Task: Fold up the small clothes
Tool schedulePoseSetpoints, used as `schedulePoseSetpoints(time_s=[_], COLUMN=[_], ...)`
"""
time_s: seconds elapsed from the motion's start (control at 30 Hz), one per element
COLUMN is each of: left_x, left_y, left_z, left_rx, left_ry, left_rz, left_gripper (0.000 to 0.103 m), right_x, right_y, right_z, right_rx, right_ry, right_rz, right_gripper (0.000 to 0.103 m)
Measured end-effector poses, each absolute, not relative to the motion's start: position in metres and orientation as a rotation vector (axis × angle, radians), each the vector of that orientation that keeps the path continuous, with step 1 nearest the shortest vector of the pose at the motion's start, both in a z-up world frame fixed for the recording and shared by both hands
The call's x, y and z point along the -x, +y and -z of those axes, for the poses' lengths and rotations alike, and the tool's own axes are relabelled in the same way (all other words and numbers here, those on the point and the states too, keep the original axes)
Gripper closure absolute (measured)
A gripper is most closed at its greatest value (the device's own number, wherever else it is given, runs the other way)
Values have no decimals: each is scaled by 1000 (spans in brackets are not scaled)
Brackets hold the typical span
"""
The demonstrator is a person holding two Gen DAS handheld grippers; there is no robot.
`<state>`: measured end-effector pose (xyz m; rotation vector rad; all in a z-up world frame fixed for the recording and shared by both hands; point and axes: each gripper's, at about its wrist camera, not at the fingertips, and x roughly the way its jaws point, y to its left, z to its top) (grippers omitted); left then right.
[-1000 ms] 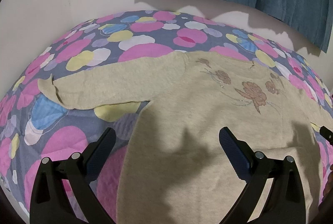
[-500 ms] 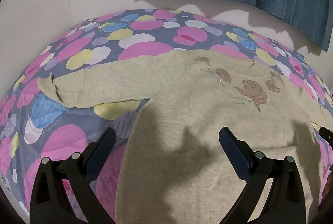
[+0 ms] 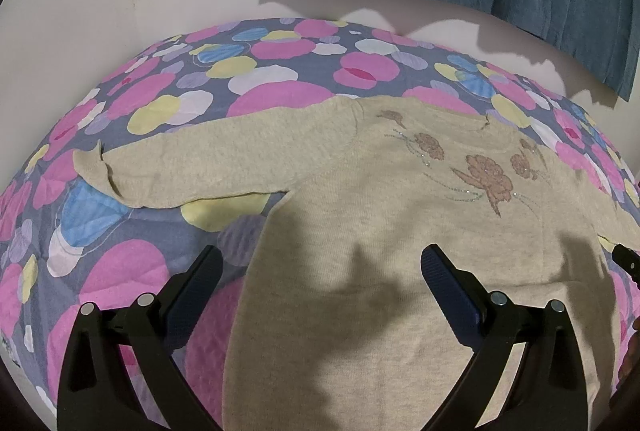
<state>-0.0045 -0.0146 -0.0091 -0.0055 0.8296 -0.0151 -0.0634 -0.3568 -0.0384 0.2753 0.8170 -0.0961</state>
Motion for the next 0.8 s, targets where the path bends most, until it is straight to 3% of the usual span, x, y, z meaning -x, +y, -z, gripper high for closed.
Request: schedulePoseSetpoints(time_s=[0.63,0.8], left_x=[5,1], left_y=[-9,-3], left_z=[17,10], left_rx=[51,64], left_ry=[848,824], left_rz=[54,67], left_gripper=[4,4], right_x=[63,68], right_y=[-360,-407], right_z=[38,30], right_rx=[-295,-411], right_ry=[815,771], right_rz=[98,167], right_gripper=[2,2])
